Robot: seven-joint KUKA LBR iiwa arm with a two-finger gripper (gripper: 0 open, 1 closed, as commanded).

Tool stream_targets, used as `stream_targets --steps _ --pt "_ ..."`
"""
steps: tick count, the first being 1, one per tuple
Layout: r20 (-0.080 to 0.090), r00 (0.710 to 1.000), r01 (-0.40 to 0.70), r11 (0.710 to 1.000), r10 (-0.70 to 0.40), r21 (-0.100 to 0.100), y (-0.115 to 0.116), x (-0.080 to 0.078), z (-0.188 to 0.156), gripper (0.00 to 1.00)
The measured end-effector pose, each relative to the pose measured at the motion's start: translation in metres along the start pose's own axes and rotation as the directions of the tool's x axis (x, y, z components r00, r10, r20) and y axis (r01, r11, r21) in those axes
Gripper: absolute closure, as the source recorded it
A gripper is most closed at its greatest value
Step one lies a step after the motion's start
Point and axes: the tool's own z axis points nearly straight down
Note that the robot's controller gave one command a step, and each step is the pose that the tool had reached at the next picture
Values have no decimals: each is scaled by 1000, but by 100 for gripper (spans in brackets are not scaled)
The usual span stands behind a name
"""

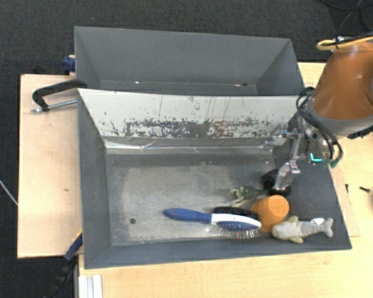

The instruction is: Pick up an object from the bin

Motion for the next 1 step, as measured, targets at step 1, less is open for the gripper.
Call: stream_targets --steps 1 --pt "21 994 106 994 -106 7 -22 16 86 0"
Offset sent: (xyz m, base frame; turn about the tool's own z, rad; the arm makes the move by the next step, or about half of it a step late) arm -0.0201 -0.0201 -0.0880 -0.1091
